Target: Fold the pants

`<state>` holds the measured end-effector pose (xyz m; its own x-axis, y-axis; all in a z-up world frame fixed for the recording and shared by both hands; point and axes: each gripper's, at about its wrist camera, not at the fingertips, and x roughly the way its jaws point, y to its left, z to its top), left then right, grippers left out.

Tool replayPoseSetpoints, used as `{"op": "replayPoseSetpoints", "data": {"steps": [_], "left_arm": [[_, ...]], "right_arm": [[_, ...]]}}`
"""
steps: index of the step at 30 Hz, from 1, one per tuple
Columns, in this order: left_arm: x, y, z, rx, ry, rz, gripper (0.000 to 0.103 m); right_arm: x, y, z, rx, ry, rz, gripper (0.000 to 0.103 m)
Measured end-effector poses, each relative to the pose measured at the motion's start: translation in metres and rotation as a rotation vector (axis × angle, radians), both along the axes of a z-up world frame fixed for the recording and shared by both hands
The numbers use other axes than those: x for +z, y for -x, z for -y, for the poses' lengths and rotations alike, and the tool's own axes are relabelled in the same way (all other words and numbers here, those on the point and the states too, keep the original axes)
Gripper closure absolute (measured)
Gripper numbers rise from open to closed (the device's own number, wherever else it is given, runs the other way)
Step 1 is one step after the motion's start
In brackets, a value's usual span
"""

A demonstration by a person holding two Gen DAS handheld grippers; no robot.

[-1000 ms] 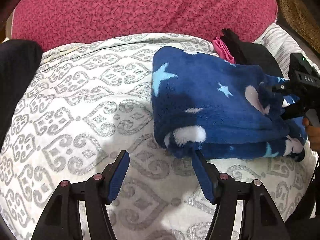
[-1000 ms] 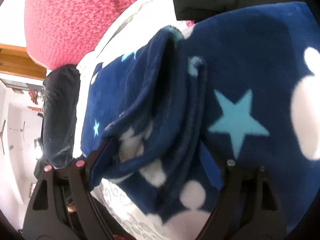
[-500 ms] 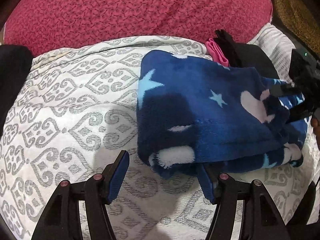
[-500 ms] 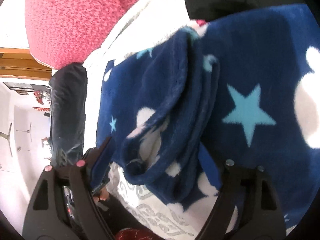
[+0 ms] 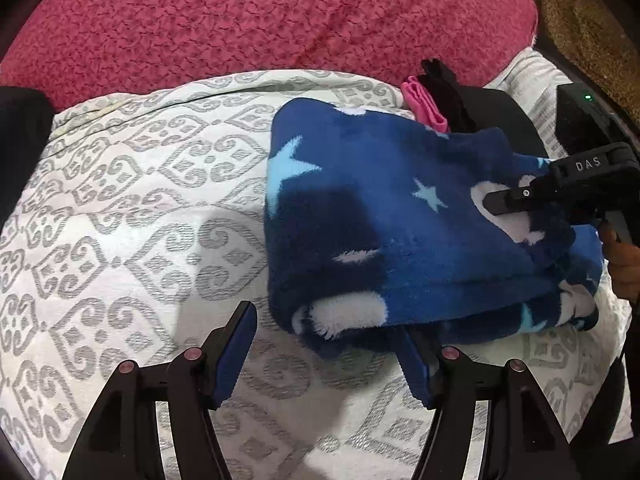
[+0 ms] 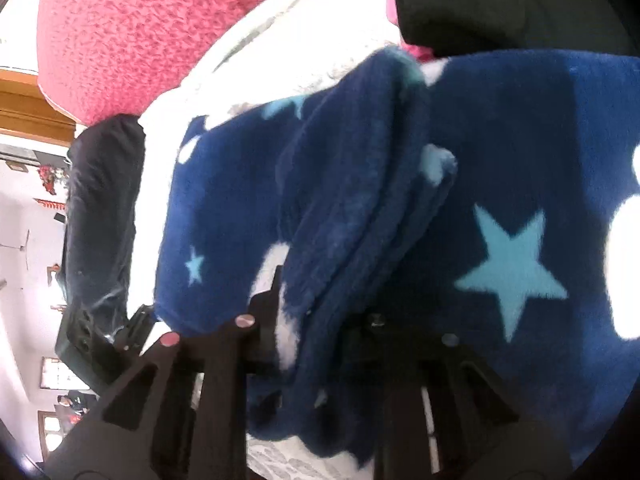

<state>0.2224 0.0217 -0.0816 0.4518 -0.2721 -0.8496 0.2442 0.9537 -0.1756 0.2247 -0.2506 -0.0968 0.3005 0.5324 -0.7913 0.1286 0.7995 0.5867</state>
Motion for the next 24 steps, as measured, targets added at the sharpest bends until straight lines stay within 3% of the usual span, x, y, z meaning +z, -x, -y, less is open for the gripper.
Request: {"op": "replayPoseSetpoints", "data": {"steps": [7,9,11,15,18,21,24], "left_arm": [[-0.003,-0.006,0.010,0.002,-0.017,-0.003,0.034],[-0.001,-0.004,0.015,-0.011,-0.031,0.011,0.033],[0.000,-0.003,0.019,-0.012,-0.044,0.024,0.033],[-0.002,-0.002,0.020,-0.005,-0.051,0.027,0.033],[-0.002,-0.001,0.016,0.009,-0.069,0.029,0.032],[-0.003,0.000,0.010,0.022,-0.069,0.020,0.032],[-0.003,0.004,0.008,0.029,-0.082,0.031,0.032]], "right_arm": [[0.068,0.025,0.015,0.002,0.136,0.177,0.085],[0.072,0.028,0.025,0.009,0.161,0.186,0.084],[0.065,0.030,0.035,0.006,0.180,0.172,0.084],[0.017,0.027,0.057,-0.041,0.185,0.046,0.082],[-0.012,0.028,0.066,-0.067,0.139,0.006,0.077],[-0.014,0.031,0.070,-0.071,0.126,0.023,0.074],[-0.008,0.033,0.071,-0.062,0.177,0.022,0.060]]}}
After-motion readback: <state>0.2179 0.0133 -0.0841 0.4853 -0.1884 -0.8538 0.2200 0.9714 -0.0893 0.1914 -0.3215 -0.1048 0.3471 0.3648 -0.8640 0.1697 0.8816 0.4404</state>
